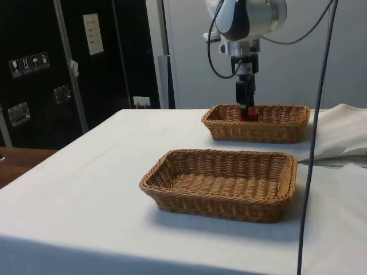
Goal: Pick up the red cube and place it into the right basket.
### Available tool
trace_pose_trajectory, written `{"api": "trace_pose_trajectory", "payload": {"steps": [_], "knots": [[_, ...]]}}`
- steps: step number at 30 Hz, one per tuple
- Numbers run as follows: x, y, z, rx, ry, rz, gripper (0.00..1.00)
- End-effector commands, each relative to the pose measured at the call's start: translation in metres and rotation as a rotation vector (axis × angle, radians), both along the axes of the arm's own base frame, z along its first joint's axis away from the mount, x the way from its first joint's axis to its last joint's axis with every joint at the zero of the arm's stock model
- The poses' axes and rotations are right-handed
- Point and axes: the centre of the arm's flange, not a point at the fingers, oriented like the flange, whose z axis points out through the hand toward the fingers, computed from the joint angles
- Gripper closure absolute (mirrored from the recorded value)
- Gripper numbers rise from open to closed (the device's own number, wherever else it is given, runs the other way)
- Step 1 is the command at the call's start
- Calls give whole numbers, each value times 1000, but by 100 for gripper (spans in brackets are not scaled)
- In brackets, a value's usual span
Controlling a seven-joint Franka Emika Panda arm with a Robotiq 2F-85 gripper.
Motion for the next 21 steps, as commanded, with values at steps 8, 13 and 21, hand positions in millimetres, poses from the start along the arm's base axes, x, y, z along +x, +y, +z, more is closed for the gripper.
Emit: {"api": "trace_pose_trajectory", "payload": {"steps": [8,13,21], "knots": [[7,6,18,1,5,56,0],[10,10,29,7,4,90,0],[12,13,47,21,-7,143,0]]}}
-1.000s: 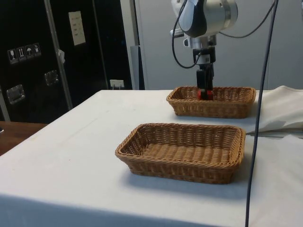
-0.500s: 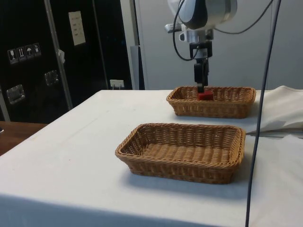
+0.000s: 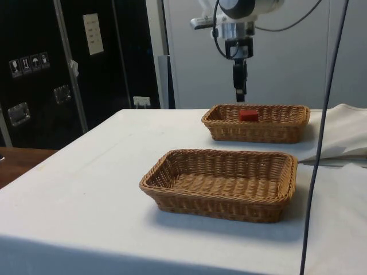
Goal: Pick up the red cube and place it into the right basket.
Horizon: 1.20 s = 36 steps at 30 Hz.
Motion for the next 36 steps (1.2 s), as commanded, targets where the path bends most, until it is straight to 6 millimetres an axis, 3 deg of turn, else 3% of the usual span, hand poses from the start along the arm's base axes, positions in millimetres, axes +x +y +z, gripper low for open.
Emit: {"api": "trace_pose_trajectory", "payload": {"steps": [1,6,13,36], "knots": [[1,-1,2,-8,6,9,0],[1,0,11,-2,-1,34,0],[17,14,34,9,-24,62,0],[53,46,77,14,-48,7,0]]}}
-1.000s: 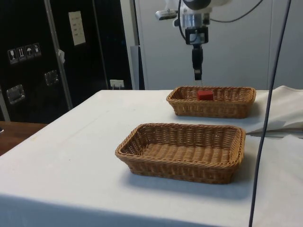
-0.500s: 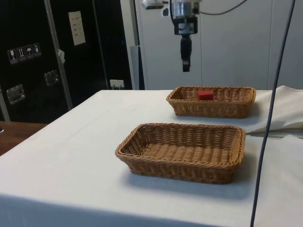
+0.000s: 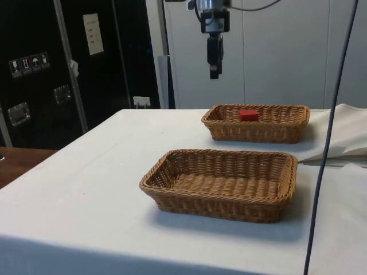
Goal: Pick up the red cube and place it into the right basket.
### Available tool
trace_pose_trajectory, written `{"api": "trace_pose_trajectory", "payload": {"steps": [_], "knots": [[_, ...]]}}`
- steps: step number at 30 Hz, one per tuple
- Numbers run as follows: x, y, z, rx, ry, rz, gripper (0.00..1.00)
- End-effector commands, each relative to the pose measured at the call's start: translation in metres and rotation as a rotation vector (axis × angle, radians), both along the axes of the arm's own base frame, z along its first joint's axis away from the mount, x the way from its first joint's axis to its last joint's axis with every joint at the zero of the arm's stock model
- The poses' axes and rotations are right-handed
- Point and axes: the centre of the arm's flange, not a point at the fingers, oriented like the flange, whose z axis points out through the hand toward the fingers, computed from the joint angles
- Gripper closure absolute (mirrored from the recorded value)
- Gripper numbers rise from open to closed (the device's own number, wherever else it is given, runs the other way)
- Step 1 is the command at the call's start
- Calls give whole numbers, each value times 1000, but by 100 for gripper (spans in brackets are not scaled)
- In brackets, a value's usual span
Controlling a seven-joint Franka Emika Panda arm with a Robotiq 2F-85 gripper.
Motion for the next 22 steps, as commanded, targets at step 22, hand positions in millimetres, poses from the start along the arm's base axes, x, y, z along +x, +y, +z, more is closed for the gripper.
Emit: {"api": "trace_pose_trajectory", "payload": {"steps": [22], "knots": [[22,12,24,-12,30,-81,0]]}}
